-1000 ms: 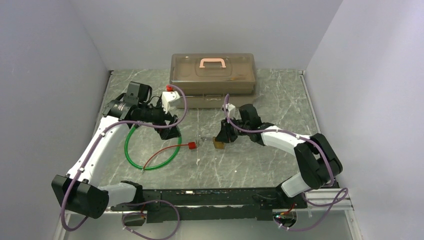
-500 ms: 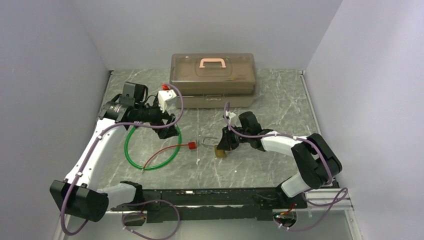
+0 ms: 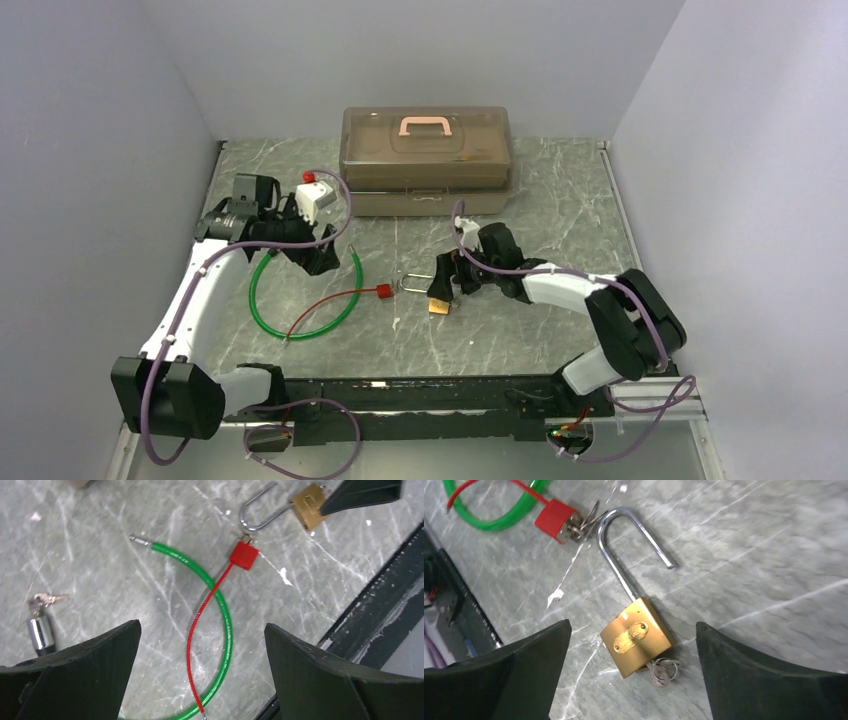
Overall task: Unlock with the key
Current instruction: Place the lock at the center of the board.
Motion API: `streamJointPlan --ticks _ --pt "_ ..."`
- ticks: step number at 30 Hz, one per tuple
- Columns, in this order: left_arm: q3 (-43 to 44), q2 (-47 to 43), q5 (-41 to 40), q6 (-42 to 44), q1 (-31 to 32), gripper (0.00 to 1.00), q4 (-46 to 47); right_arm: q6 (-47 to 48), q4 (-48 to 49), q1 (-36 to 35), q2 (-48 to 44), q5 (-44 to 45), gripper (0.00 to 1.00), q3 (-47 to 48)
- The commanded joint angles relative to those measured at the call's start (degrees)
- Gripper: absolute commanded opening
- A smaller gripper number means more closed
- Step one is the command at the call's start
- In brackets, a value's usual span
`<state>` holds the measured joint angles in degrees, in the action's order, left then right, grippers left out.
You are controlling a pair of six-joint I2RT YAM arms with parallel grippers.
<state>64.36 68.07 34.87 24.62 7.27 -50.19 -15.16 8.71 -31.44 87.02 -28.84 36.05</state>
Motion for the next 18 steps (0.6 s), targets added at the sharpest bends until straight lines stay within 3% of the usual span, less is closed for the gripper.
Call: streamJointPlan --ticks 1,5,8,12,14,15,18 --pt "-1.04 -0.72 -1.04 -0.66 -4.26 0.99 5.27 -1.78 -1.3 0.56 -7.84 12.24 0.99 2.48" --pt "-1.81 -0.44 -2.03 -1.28 -11.48 0.99 9.03 -4.91 -1.27 2.19 -17.11 32.6 1.0 0.91" --pt "-4.2 -0.82 -3.43 -3.19 -17.92 0.99 16.82 -7.72 1.52 3.74 -24.11 52.1 1.0 -3.39" --pt "-11.88 -1.22 -6.65 -7.19 -24.33 0.99 31.48 -5.78 13.04 6.6 -25.67 74.95 1.0 -11.55" --pt "-17.06 -1.48 -10.23 -8.84 -25.06 0.99 39.2 -1.53 19.99 8.94 -22.88 81.25 1.0 -13.52" --pt "-19.69 -1.53 -11.23 -9.53 -25.14 0.99 42.94 -3.18 16.59 10.55 -21.57 81.93 1.0 -11.69" --pt "-26.37 -1.58 -10.44 -10.51 -25.24 0.99 52.39 -3.37 21.66 14.56 -18.91 84.03 1.0 -12.21"
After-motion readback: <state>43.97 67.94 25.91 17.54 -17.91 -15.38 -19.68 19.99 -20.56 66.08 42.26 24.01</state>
